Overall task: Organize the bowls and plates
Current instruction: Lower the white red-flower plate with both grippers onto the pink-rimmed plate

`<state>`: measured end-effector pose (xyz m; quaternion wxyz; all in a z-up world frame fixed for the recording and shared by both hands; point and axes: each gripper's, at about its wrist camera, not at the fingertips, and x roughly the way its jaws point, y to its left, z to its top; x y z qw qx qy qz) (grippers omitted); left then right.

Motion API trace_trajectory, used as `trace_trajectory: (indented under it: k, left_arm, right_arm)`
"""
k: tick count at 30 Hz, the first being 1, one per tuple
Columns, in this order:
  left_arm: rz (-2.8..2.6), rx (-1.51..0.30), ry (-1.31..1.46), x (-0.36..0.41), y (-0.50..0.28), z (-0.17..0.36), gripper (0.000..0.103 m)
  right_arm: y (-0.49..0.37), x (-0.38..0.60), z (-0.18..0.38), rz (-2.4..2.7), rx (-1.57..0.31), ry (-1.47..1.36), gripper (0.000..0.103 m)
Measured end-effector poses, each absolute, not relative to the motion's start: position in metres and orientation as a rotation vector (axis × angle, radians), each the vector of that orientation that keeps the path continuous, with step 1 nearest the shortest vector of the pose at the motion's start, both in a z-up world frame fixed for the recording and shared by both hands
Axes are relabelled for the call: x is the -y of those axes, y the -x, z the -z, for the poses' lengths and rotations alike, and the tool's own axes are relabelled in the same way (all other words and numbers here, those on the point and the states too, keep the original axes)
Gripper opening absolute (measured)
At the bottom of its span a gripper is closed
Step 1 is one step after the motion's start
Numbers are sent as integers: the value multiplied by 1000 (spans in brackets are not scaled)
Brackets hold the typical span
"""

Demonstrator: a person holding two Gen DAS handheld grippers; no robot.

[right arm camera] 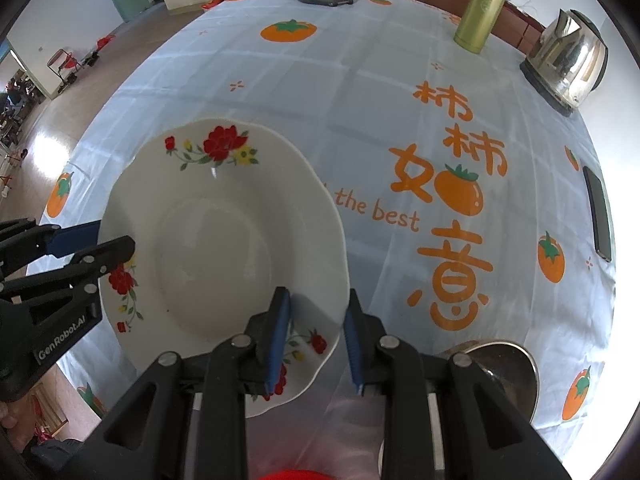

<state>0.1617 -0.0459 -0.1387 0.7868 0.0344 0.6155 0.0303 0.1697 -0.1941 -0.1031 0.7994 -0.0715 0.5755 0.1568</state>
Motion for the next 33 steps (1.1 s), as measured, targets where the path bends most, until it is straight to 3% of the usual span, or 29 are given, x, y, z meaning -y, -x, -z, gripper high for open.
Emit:
trace_trajectory:
  k: [33]
  left_arm:
    - [-56, -1362, -80, 44, -173, 153, 29]
  right_arm:
    - [-179, 193, 118, -342, -1272, 159, 29]
